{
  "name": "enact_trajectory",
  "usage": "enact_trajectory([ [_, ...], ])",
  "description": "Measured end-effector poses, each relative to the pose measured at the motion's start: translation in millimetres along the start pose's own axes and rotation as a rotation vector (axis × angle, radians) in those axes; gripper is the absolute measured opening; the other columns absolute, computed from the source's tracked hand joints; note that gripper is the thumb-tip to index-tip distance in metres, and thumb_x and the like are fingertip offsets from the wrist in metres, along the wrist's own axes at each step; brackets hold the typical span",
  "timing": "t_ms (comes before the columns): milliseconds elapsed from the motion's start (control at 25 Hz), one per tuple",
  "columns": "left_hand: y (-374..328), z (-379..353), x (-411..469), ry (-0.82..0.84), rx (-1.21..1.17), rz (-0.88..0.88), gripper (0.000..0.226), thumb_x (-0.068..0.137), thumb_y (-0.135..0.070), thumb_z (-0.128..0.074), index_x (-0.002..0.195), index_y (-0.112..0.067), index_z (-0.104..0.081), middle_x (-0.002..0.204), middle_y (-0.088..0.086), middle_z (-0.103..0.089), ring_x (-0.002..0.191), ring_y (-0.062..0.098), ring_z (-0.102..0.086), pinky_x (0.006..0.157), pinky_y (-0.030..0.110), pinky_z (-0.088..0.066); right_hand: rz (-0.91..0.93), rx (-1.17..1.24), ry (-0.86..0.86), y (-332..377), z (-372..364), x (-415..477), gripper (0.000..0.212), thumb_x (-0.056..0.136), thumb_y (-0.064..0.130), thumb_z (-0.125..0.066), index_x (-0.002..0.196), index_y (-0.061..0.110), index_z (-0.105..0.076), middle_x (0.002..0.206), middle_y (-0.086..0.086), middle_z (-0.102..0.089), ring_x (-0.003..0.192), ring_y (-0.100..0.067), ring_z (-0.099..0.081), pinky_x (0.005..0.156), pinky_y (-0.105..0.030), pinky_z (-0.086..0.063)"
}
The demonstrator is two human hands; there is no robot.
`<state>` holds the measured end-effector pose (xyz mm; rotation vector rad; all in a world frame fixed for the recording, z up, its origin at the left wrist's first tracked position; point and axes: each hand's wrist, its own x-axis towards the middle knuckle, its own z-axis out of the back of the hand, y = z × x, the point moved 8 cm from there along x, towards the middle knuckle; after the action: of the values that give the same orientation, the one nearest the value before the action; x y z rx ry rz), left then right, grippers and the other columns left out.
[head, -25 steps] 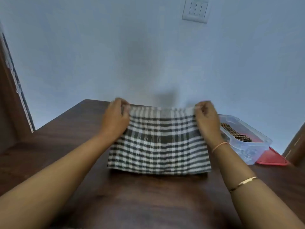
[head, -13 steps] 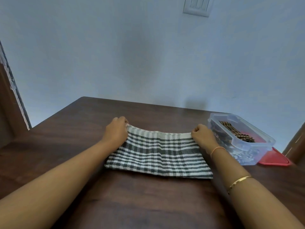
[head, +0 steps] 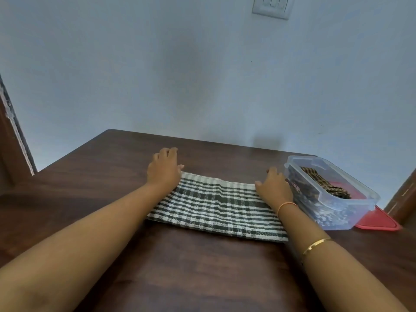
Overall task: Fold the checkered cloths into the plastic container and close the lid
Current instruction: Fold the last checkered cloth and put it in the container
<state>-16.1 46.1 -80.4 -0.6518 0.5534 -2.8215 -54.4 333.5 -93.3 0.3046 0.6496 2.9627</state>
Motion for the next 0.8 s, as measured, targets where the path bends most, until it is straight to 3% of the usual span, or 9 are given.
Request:
enact_trajectory([
  [160, -40.1, -7.5, -19.7, 0.075, 0.034, -0.146, 0.047, 0.096, -0.030, -0.046, 0.139, -0.015, -0.036, 0.151, 0.010, -0.027, 0.139, 0.028, -0.026, 0.111, 0.044, -0.027, 0.163, 0.009, -0.089, 22.8, 6.0, 0.3, 0.049, 0.094, 0.033, -0.046, 0.136, 0.011, -0.038, 0.141, -0.016, -0.038, 0.131, -0.035, -0.037, 0.102, -0.047, -0.037],
  [280, -67.6, -41.6, -48.0, 0.387, 0.067, -0.191, 0.058, 0.095, -0.053, -0.032, 0.147, -0.029, -0.021, 0.160, 0.002, -0.006, 0.147, 0.030, -0.003, 0.117, 0.055, -0.009, 0.224, -0.005, 0.168, 33.7, -29.9, -5.3, 0.061, 0.097, 0.045, -0.035, 0.148, 0.017, -0.019, 0.158, -0.013, -0.013, 0.146, -0.030, -0.011, 0.116, -0.051, -0.014],
  [360, -62.4, -65.2, -65.3, 0.585, 0.153, -0.149, 0.066, 0.090, -0.068, -0.020, 0.148, -0.039, -0.009, 0.160, -0.001, 0.005, 0.146, 0.033, 0.010, 0.112, 0.063, 0.003, 0.243, -0.200, 0.304, 28.8, -56.6, -14.6, 0.064, 0.096, 0.053, -0.023, 0.151, 0.023, -0.009, 0.160, -0.010, -0.001, 0.148, -0.027, 0.002, 0.117, -0.053, -0.001],
  [400, -58.2, -70.1, -69.4, 0.602, 0.206, -0.147, 0.069, 0.087, -0.072, -0.016, 0.148, -0.042, -0.006, 0.160, -0.001, 0.007, 0.146, 0.033, 0.013, 0.111, 0.064, 0.006, 0.264, -0.272, 0.319, 26.9, -62.4, -17.0, 0.064, 0.096, 0.055, -0.018, 0.151, 0.024, -0.008, 0.160, -0.009, -0.001, 0.148, -0.026, 0.003, 0.117, -0.053, 0.001],
  [520, -52.9, -71.4, -70.7, 0.571, 0.226, -0.154, 0.071, 0.086, -0.074, -0.014, 0.148, -0.041, -0.006, 0.160, -0.001, 0.004, 0.146, 0.031, 0.012, 0.111, 0.063, 0.009, 0.279, -0.281, 0.318, 26.6, -61.8, -17.2, 0.063, 0.096, 0.057, -0.015, 0.151, 0.026, -0.009, 0.160, -0.007, -0.005, 0.148, -0.024, 0.001, 0.117, -0.053, 0.002],
  [640, -50.0, -60.8, -65.4, 0.500, 0.146, -0.111, 0.067, 0.091, -0.066, -0.018, 0.148, -0.032, -0.017, 0.160, 0.004, -0.007, 0.147, 0.029, 0.000, 0.112, 0.062, 0.003, 0.263, -0.096, 0.259, 30.1, -50.1, -14.1, 0.062, 0.097, 0.053, -0.024, 0.149, 0.020, -0.018, 0.159, -0.008, -0.014, 0.148, -0.024, -0.005, 0.117, -0.053, -0.001],
  [800, -5.7, -21.2, -40.5, 0.350, 0.181, 0.146, 0.052, 0.096, -0.041, -0.037, 0.142, -0.017, -0.031, 0.149, 0.012, -0.030, 0.136, 0.034, -0.029, 0.108, 0.053, -0.027, 0.310, 0.104, -0.052, 48.8, -3.7, -24.7, 0.038, 0.094, 0.036, -0.047, 0.122, 0.013, -0.055, 0.130, -0.010, -0.051, 0.125, -0.028, -0.045, 0.106, -0.042, -0.034],
])
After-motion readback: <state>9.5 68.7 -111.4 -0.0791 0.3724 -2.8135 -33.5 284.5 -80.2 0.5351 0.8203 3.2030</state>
